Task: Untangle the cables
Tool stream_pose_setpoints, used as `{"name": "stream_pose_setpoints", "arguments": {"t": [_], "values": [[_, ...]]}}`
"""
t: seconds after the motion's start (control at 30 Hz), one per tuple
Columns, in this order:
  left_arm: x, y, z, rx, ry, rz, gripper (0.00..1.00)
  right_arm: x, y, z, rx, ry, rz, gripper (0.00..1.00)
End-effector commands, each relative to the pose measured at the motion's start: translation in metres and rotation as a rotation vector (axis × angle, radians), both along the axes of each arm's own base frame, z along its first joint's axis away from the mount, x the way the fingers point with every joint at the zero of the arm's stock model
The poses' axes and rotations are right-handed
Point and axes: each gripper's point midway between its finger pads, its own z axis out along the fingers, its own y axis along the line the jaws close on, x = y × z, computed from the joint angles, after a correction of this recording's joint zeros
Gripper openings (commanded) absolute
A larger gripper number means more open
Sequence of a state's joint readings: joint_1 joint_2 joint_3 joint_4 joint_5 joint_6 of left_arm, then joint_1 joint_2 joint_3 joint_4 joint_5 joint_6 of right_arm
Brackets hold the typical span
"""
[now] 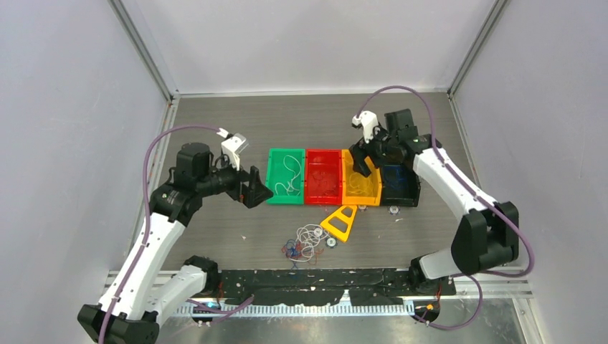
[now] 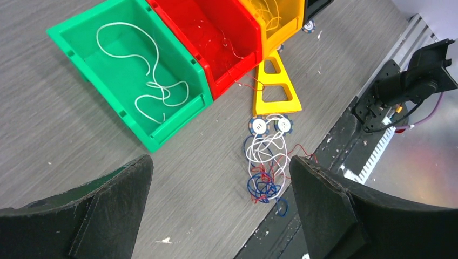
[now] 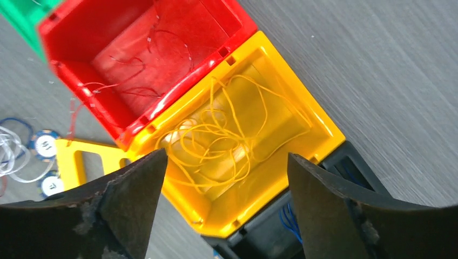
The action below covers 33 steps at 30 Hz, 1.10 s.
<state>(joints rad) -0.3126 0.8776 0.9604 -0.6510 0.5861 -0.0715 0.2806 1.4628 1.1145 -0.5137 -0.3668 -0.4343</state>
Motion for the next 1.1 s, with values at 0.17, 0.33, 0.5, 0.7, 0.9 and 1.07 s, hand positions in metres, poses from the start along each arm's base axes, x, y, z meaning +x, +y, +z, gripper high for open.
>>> {"name": "stream_pose_setpoints", "arguments": {"t": [0.17, 0.33, 0.5, 0.7, 0.9, 1.07], "values": [[-0.035, -0.013, -0.026, -0.188, 0.252, -0.005, 0.99, -0.098, 0.064, 0.082, 0.075, 0.09, 0.323, 0.95], [-0.033, -0.012, -0.023, -0.292, 0.258, 0.047, 1.0, -0.155, 0.116, 0.043, 0.064, 0.211, 0.485, 0.95], [-0.017, 0.011, -0.028, -0.339, 0.278, 0.2, 1.0, -0.187, 0.17, 0.01, 0.024, 0.204, 0.595, 0.96], [-0.011, 0.035, -0.044, -0.374, 0.361, 0.322, 0.99, -0.194, 0.197, -0.049, -0.089, 0.247, 0.613, 0.9], [-0.01, 0.037, -0.041, -0.377, 0.328, 0.322, 0.97, -0.185, 0.197, -0.088, -0.188, 0.216, 0.6, 0.66], [-0.01, 0.038, -0.04, -0.364, 0.309, 0.316, 0.95, -0.179, 0.197, -0.085, -0.204, 0.186, 0.602, 0.26]]}}
